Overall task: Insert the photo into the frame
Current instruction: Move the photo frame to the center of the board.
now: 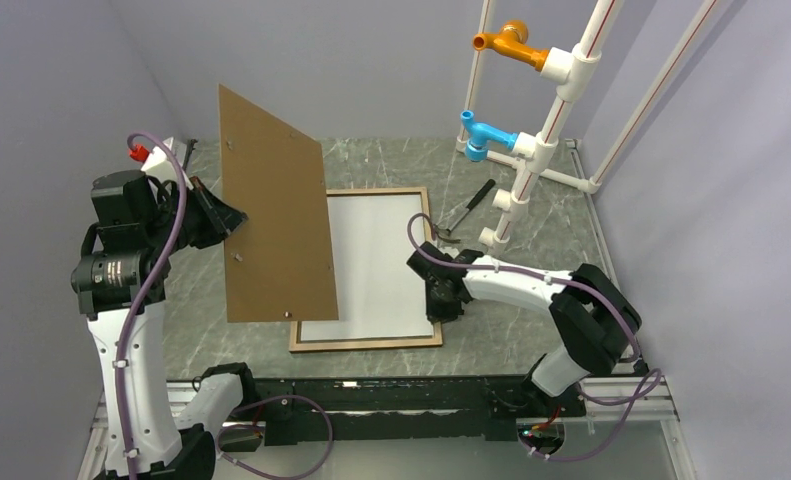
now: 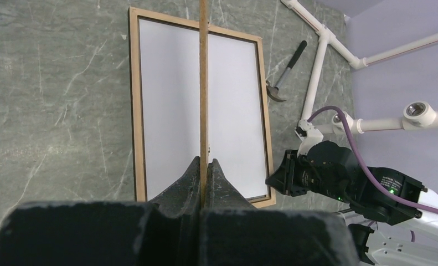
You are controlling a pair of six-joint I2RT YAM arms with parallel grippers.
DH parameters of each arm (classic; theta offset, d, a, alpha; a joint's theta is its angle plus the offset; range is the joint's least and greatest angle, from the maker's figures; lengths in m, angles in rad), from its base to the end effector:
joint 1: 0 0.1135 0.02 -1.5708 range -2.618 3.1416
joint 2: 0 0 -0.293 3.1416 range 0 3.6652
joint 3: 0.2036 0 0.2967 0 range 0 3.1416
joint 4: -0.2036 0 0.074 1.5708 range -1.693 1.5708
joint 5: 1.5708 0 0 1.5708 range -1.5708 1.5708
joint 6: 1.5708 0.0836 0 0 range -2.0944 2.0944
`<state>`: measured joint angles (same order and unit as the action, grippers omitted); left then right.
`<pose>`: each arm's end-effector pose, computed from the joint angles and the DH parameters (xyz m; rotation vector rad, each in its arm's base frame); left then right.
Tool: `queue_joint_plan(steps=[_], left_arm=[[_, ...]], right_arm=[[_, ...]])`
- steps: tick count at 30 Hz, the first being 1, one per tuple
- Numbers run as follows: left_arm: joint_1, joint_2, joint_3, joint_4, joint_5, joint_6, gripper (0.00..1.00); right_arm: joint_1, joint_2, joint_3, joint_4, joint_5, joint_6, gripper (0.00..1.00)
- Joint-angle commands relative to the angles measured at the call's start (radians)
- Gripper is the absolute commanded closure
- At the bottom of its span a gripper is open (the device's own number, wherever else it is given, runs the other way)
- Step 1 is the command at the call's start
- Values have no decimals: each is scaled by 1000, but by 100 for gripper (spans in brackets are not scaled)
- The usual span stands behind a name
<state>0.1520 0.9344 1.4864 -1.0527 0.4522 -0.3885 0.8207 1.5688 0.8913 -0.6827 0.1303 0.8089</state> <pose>0.1960 -0.0069 0.4810 -0.2784 2.0540 -0.6128 0.2235 0.2239 0.1177 0.0029 2.9014 0.0932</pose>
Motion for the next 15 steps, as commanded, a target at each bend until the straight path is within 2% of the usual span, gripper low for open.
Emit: queue_joint_plan(steps=[1,4,5,8,10,13,15], left_arm=[[3,-13,2,108,58,-21,100],[3,-11,-4,115,71,-25,100],[3,-12,-7,118,77,-28,100],[3,-13,-13,121,89,-32,100],[3,-13,-15,121,93,-34,100],[3,-12,-18,120,102,-34,100],[3,-10,-22,123,107,-36,100]], right_arm=[[-1,-37,-66,-88,36,42,100],[-1,-54,-69,-83,35,33,100],[0,-61,-61,-84,36,25,95],[1,-92,-28,-95,46,6,61],[3,-127,-1,-104,53,-4,45],[4,-185,38,-118,64,-21,25],[5,-231,55,-113,56,-34,16]])
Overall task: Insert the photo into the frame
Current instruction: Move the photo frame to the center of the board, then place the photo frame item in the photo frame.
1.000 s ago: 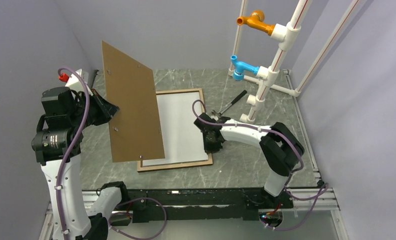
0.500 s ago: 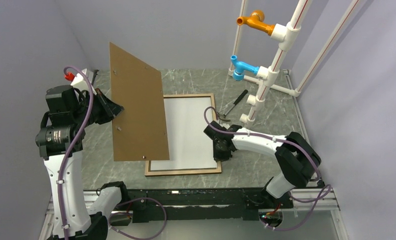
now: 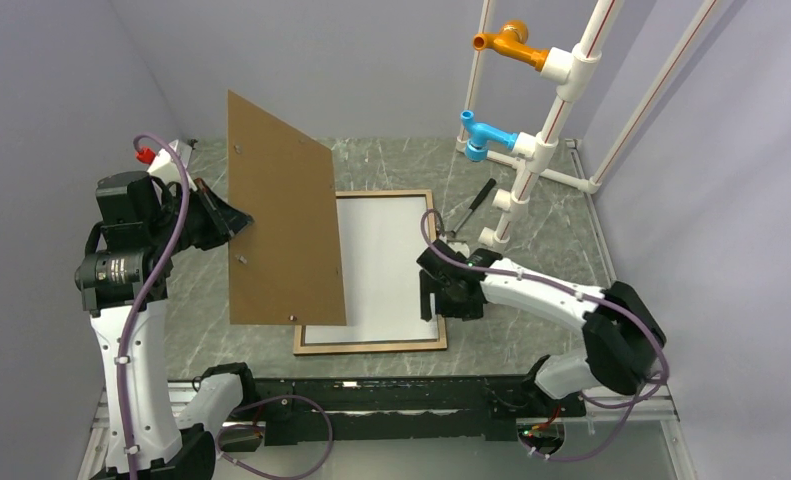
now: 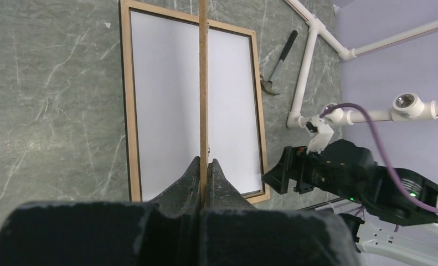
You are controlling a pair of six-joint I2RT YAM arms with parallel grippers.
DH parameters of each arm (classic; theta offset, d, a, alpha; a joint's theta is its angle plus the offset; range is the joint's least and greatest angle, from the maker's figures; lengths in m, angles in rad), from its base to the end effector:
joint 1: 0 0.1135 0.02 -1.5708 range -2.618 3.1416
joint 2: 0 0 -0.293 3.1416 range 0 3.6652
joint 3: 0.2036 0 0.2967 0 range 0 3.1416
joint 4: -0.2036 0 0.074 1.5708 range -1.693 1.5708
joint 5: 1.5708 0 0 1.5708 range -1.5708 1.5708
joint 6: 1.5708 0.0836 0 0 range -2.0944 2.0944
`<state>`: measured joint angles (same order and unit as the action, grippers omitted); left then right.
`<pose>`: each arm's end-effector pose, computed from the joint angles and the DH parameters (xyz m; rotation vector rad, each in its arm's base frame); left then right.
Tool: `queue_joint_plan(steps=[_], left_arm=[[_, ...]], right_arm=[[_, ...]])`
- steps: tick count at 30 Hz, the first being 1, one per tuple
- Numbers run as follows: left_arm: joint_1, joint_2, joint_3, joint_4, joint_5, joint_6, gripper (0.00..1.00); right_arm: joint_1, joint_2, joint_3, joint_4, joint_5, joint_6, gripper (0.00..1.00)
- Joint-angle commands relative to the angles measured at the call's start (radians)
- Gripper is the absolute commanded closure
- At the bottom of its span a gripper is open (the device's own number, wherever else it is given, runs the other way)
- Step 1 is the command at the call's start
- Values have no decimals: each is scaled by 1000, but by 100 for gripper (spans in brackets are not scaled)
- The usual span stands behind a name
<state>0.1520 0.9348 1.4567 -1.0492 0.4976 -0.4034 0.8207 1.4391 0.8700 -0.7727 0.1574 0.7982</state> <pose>0.1992 -0.0099 0.4719 -0.2774 2.0789 -0.6727 0.2101 0.2063 0.1454 -0.0062 2.8693 0.0828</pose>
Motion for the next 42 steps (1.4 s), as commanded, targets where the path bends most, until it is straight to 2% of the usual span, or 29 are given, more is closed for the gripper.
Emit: queue_joint_plan(steps=[1,5,9,17,28,35,42], left_arm=[[3,-11,4,123,64,-24,100],[3,-14,-26,144,85,-50,100],[3,-24,-80,198,132,-87,100],[3,-51,-236,343,252,-206,100],[-6,-79,-494,561,337,-356,100],[-64,-58,-625,717,334,-421,100],[-145,2,-744,914,340,-471,100]], right_arm=[[5,-130,78,-11,21,-31,13],[5,-239,31,95,-56,-59,1],[2,-304,-14,161,-135,-54,1],[-6,-354,-26,190,-227,-26,1],[-76,-441,-39,215,-338,-1,1],[-130,-488,-74,252,-414,22,0],[-150,-490,-74,231,-426,17,1]])
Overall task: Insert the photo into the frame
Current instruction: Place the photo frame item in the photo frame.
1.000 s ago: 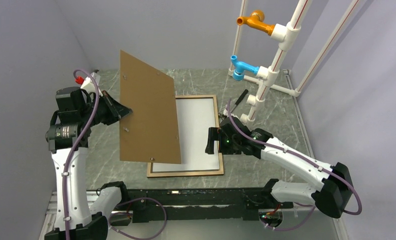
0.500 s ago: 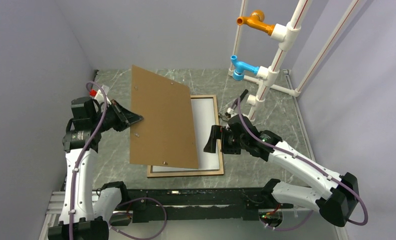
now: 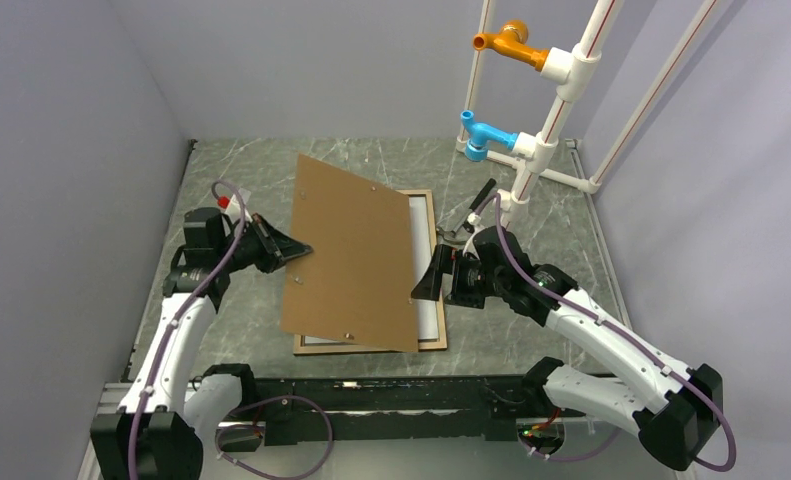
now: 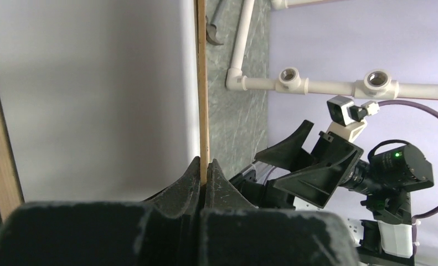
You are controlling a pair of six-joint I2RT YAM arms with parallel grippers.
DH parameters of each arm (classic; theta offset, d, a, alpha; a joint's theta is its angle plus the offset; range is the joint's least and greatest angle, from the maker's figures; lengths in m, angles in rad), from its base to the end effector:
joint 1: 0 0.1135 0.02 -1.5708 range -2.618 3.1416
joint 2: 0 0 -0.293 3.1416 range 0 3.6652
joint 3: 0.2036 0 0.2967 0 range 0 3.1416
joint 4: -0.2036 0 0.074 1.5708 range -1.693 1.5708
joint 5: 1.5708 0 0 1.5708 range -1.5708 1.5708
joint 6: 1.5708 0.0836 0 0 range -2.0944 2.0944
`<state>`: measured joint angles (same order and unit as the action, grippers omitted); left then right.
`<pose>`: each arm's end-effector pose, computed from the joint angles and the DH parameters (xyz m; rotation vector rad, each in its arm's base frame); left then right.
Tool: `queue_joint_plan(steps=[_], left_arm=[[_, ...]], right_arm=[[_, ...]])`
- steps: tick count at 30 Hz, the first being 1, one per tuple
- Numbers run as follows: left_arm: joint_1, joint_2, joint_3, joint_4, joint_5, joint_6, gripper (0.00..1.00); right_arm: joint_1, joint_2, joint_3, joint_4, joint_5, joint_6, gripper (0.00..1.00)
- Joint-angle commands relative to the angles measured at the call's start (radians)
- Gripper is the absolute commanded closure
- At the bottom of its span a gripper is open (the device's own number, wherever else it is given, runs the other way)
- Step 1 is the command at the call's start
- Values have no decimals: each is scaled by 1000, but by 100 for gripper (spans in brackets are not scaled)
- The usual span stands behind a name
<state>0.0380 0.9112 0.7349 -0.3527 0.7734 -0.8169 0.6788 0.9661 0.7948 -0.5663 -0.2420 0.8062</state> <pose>0.2546 -0.0488 0.2856 -0.4301 2.1447 -1.2664 0.1935 0.1819 0.2598 0.0250 2.5124 0.9754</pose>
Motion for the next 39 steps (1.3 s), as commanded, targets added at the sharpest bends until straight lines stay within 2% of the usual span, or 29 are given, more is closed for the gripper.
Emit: queue_joint_plan(steps=[1,6,13,39], left_arm=[[-32,38,-33,232,60,-56,100],[-87,88,-80,325,45,-76,100],[-108,126,-116,425,15,-124,100],[-129,244,-198,606,-39,-170,100]], right_arm=[[-9,-17,0,22,-28,10,1],[-14,-27,-12,12,-23,10,1],[-22,-24,-11,1,-22,4,1],[-40,-24,-11,-9,-26,-8,1]])
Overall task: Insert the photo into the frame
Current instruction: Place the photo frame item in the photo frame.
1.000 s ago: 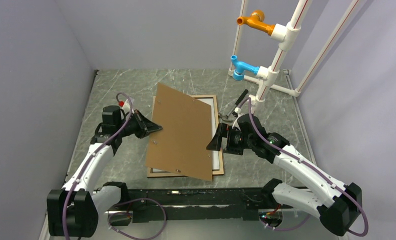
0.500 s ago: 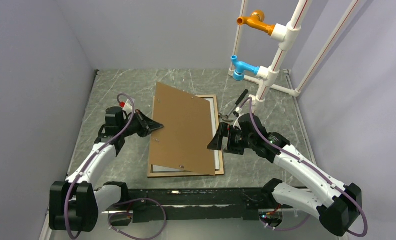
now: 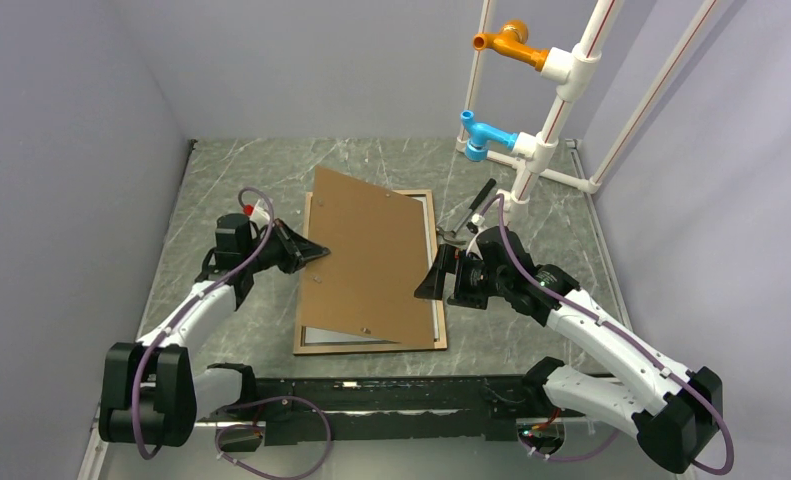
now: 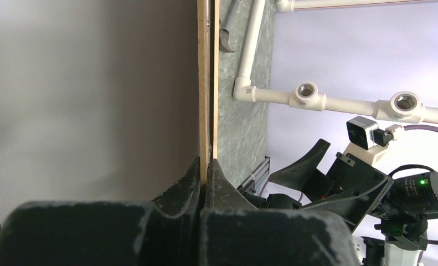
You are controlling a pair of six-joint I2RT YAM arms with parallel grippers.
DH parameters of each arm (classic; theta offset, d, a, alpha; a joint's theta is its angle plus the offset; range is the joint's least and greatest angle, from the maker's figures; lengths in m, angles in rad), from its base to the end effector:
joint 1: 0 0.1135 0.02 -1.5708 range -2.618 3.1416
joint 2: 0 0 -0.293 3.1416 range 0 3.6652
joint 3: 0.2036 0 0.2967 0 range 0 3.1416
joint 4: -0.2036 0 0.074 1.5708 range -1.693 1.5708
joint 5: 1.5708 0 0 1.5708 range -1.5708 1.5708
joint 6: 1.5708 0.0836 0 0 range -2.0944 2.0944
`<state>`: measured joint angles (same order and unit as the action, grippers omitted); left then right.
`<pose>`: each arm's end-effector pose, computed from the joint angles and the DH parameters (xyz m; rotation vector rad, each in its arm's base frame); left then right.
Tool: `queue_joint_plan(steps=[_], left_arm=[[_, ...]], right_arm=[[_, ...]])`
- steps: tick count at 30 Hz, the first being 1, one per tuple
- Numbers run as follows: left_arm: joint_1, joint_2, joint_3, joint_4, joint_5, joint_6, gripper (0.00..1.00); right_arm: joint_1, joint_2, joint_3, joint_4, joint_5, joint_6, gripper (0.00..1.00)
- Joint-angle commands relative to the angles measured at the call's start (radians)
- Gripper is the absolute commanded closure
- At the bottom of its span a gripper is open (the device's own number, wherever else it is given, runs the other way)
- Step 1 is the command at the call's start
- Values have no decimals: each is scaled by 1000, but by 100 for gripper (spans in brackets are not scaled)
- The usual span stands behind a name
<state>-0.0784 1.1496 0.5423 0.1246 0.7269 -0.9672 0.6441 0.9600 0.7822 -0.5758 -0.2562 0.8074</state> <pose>0.2887 -0.0784 0.2010 -0.4795 2.1620 -1.3631 0.1964 0.1740 0.2552 0.0655 2.5244 0.9674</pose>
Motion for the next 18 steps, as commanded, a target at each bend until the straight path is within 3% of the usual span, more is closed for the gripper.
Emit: queue_joint_plan(steps=[1,13,18], left_arm=[[-16,7,-6,133,3,-22,100],[-43,42,-19,227,-7,-28,100],[-43,61,28,153,0,39,100]], right_arm=[[-7,-18,2,-1,-12,-10,1],[-11,-30,-3,-3,-14,-5,1],[-11,-35,-4,-1,-15,-2,1]])
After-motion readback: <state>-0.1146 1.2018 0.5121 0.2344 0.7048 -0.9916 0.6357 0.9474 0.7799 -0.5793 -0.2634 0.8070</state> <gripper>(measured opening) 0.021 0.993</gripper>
